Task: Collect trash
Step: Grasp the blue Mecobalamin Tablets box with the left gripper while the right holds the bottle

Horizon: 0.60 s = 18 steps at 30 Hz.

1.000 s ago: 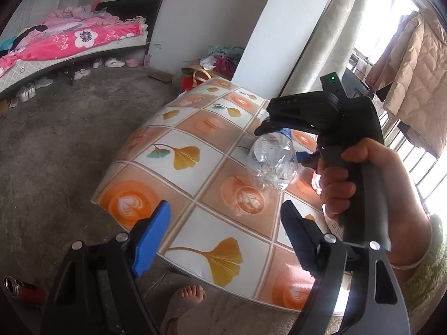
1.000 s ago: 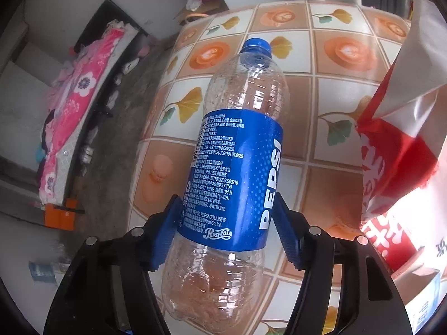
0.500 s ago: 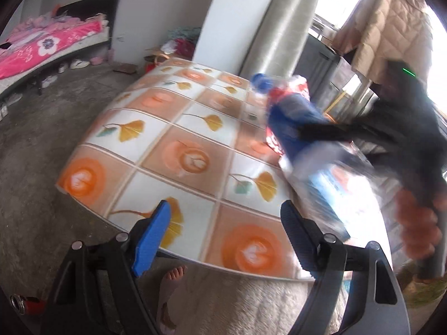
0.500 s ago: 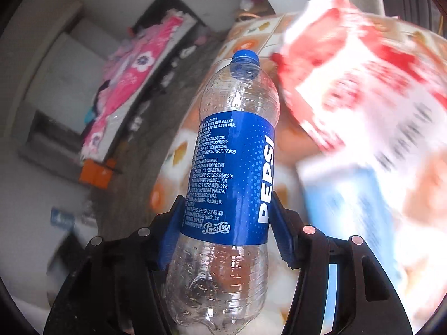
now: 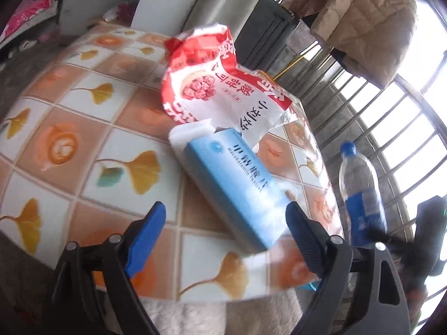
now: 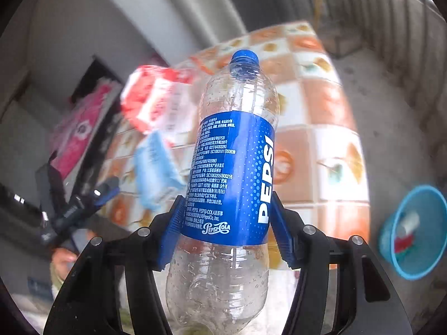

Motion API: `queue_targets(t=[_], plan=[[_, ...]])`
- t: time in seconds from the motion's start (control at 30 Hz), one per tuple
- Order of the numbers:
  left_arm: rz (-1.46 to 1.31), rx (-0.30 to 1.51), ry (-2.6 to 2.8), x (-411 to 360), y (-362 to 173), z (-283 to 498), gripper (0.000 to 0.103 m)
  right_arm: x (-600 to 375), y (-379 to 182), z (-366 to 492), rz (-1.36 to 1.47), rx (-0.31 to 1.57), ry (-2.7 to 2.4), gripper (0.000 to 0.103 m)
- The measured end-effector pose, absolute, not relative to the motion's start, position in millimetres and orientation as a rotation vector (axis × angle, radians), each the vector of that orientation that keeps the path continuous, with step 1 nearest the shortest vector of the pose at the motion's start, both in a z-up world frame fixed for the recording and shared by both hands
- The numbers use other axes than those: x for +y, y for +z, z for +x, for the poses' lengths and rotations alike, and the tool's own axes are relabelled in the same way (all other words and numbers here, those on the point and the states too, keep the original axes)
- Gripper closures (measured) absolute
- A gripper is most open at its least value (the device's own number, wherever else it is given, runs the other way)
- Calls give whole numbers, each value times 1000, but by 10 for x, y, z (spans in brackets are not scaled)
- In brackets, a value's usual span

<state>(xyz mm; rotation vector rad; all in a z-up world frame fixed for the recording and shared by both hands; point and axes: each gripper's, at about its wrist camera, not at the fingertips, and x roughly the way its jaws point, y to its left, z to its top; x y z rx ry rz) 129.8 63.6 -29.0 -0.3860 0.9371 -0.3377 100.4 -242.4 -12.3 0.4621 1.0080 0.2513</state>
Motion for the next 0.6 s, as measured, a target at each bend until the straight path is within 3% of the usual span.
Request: queue_targets(t=[0.3, 0.6], plan=[[-318, 986, -210, 230, -342, 1670, 11, -2116, -499, 1080, 518, 1132, 416, 47], [-166, 976, -150, 116, -359, 1753, 10, -1641, -525, 819, 545, 1220, 698, 47]])
